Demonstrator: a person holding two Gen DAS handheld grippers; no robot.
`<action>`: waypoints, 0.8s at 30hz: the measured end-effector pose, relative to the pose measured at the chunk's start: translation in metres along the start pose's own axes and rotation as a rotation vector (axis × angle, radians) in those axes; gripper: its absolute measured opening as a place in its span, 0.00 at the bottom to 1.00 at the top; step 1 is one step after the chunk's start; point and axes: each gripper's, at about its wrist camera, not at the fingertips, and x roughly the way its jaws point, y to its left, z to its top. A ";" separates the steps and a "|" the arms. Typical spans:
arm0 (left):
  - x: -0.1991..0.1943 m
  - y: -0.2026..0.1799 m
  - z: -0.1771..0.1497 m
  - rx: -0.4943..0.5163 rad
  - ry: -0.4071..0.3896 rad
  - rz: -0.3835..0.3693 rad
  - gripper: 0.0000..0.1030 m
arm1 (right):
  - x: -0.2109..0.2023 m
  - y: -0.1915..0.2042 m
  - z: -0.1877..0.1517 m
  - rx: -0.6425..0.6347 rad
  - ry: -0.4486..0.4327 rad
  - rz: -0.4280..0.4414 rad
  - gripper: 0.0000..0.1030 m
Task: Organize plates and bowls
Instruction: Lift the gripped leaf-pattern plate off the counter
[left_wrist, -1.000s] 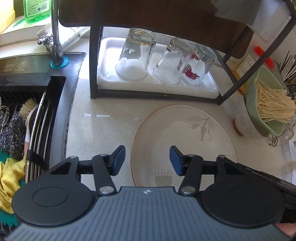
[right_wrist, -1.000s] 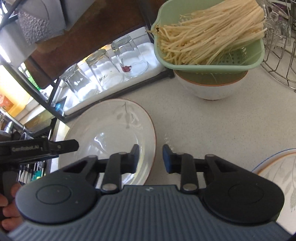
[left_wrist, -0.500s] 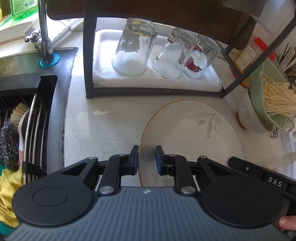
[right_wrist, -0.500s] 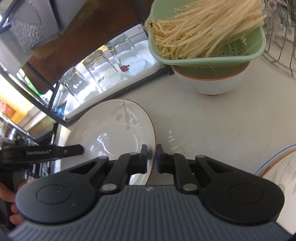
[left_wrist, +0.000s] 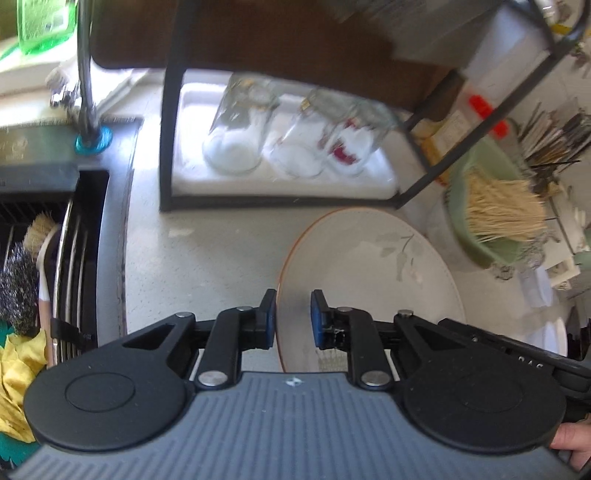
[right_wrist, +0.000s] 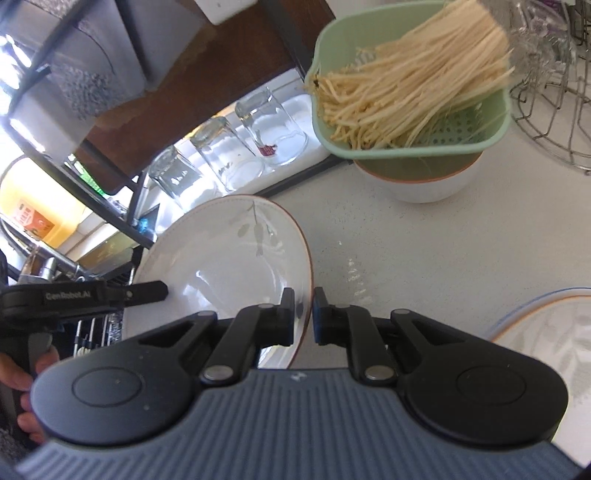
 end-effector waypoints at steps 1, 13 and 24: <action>-0.005 -0.003 0.001 -0.004 -0.010 -0.005 0.21 | -0.006 0.000 0.001 -0.005 -0.005 0.006 0.12; -0.064 -0.059 -0.009 -0.056 -0.090 -0.094 0.21 | -0.076 -0.016 0.011 -0.004 -0.044 0.051 0.12; -0.074 -0.108 -0.044 -0.045 -0.093 -0.125 0.21 | -0.134 -0.047 0.007 -0.007 -0.086 0.085 0.12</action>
